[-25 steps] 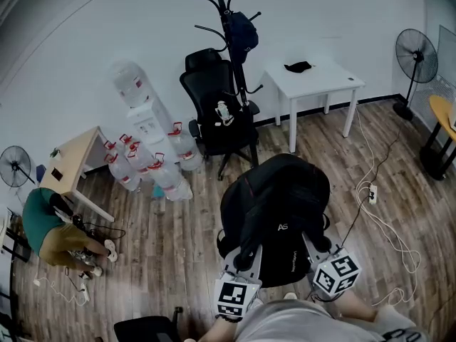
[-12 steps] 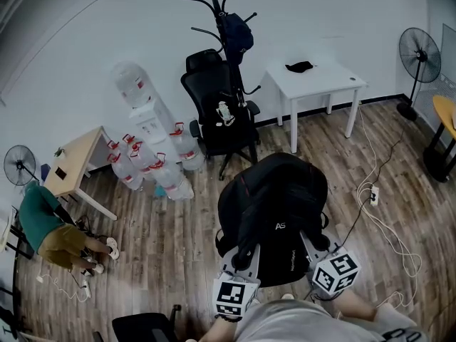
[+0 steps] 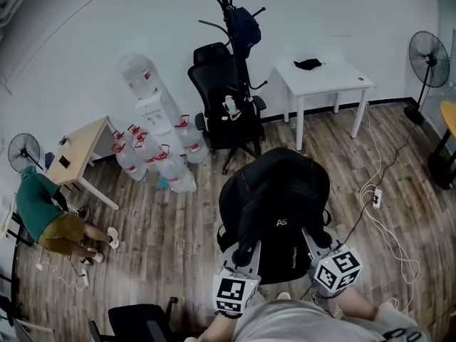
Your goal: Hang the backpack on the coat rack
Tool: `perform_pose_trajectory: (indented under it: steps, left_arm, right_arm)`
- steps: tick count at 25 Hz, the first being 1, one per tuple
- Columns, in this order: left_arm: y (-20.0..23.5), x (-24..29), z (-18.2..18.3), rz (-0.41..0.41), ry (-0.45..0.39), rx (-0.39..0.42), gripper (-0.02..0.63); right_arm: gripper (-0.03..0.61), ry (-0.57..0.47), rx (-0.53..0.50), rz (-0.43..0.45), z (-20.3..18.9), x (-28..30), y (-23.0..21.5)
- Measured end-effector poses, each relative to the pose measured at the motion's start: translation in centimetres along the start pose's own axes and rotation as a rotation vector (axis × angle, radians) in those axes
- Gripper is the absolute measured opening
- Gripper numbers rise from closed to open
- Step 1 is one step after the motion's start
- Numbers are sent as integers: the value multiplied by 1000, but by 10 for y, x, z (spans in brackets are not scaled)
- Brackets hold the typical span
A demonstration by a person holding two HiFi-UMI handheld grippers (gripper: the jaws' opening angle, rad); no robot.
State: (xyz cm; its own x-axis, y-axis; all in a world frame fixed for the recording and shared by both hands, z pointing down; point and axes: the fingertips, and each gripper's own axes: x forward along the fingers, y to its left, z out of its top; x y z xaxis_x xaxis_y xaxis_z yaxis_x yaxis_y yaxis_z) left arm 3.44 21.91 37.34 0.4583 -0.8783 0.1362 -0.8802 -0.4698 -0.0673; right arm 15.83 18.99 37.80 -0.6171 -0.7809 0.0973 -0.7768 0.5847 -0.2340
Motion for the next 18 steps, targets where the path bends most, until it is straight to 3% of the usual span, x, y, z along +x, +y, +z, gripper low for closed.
perform_pose_trajectory:
  steps: [10, 18]
  left_arm:
    - [42, 17, -12, -31, 4, -11, 15]
    - [102, 42, -16, -84, -1, -14, 15]
  right_arm:
    - [31, 21, 10, -36, -7, 44, 3]
    - [31, 14, 10, -93, -4, 107, 7]
